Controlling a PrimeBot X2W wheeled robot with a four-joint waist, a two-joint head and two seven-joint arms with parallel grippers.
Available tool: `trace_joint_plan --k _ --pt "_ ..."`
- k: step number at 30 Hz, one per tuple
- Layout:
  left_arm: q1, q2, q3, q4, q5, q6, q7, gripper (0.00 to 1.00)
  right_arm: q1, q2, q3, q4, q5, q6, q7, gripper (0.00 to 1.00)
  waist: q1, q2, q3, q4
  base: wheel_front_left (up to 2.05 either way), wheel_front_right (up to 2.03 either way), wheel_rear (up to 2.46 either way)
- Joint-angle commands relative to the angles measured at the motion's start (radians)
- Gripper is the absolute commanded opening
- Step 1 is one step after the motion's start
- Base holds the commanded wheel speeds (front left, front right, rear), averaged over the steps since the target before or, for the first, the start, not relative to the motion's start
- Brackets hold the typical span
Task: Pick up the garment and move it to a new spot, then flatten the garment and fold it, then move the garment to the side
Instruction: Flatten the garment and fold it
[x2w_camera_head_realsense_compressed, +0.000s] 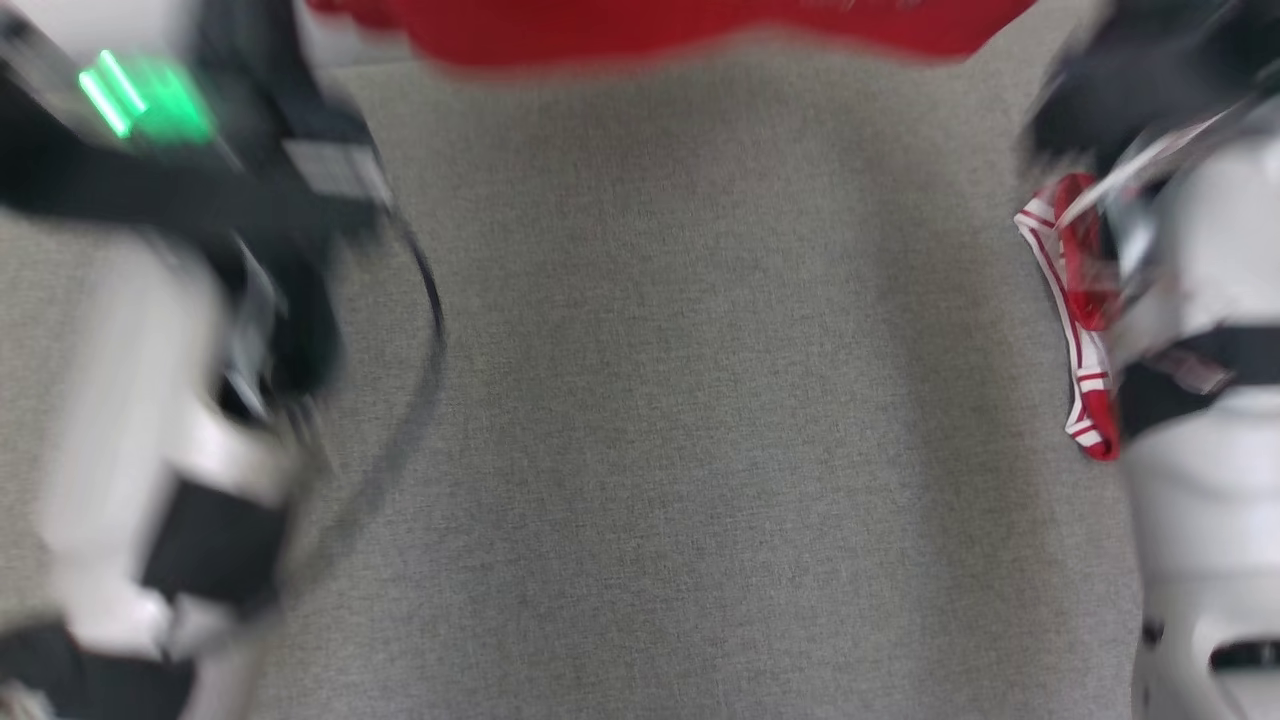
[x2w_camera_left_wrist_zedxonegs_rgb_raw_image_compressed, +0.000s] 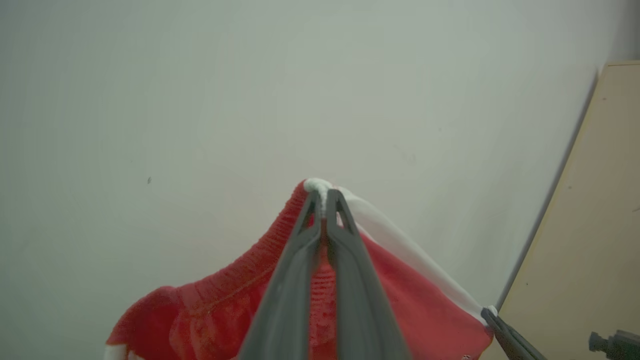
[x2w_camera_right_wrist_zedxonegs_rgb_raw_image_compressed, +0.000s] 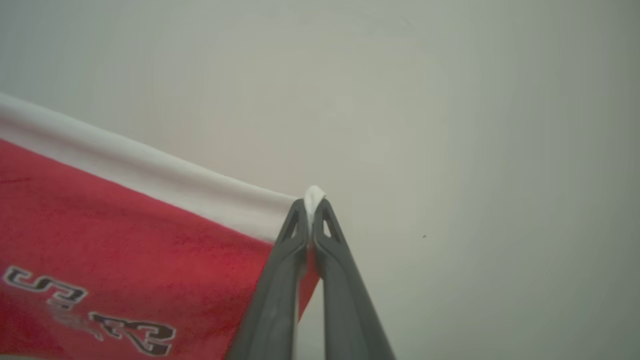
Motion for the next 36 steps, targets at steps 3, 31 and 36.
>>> trace_joint_plan --k 3,31,36 --pt "0.172 0.026 -0.099 0.022 -0.028 -0.006 -0.001 0.0 0.113 -0.026 0.08 0.066 0.065 -0.003 0.06 0.0 -0.0001 0.0 -0.044 0.017 0.0 0.0 0.0" --pt "0.964 0.209 -0.408 0.06 -0.073 -0.006 0.006 0.0 1.256 -0.215 0.157 -0.614 0.756 -0.003 0.704 0.0 -0.0001 0.0 -0.29 0.054 0.0 0.0 0.0" --pt "0.975 0.21 -0.377 0.038 -0.07 0.012 -0.001 0.0 1.285 -0.203 0.083 -0.731 0.68 -0.003 0.707 0.0 -0.0001 0.0 -0.291 0.066 0.0 0.0 0.0"
